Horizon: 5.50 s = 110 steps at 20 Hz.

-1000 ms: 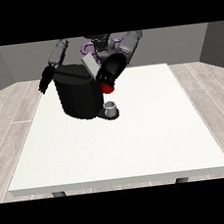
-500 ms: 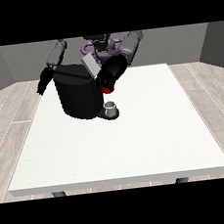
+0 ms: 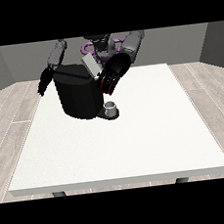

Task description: Insert the coffee pod into the coffee machine and close the lid

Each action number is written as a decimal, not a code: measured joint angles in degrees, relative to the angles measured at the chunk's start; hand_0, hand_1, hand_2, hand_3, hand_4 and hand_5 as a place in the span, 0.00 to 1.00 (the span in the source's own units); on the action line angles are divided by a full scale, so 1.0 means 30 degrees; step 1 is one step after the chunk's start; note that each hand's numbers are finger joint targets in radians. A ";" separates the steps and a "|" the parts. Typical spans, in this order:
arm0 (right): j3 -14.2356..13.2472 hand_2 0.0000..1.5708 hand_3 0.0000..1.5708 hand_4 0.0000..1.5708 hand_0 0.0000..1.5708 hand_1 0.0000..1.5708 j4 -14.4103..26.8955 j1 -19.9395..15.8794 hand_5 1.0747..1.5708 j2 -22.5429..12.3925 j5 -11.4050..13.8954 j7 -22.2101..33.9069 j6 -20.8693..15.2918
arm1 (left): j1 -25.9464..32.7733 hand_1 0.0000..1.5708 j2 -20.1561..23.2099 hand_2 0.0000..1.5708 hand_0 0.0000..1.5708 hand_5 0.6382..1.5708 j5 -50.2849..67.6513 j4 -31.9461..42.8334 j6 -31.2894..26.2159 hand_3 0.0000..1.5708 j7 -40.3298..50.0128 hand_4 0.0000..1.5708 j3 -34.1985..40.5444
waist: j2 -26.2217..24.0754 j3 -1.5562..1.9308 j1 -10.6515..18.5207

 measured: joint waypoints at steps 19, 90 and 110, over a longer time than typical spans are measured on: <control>-0.2077 0.00 0.00 0.00 0.00 0.00 0.3617 0.4525 1.00 -0.0316 -0.1329 -0.1529 0.0115 | 0.6088 0.00 -0.6478 0.00 0.00 1.00 0.4958 -0.1011 -0.0768 0.00 0.0235 0.26 0.2654 | -0.7025 -0.0091 0.5120; -0.0893 0.00 0.00 0.07 0.00 0.00 0.5474 -0.5738 1.00 -0.1626 -0.3376 0.1526 0.3940 | 1.9892 0.00 -0.8758 0.00 0.00 1.00 1.5478 -1.4801 -0.0604 0.00 0.4035 0.23 0.1092 | -0.5931 0.0012 0.9256; -0.0389 0.00 0.00 0.08 0.00 0.00 0.3882 -0.7250 1.00 -0.3835 -0.0330 0.6348 0.2590 | 1.8598 0.00 -0.9039 0.00 0.00 1.00 1.5264 -1.4788 -0.1126 0.00 0.3561 0.27 -0.0055 | -0.4459 0.0429 1.1708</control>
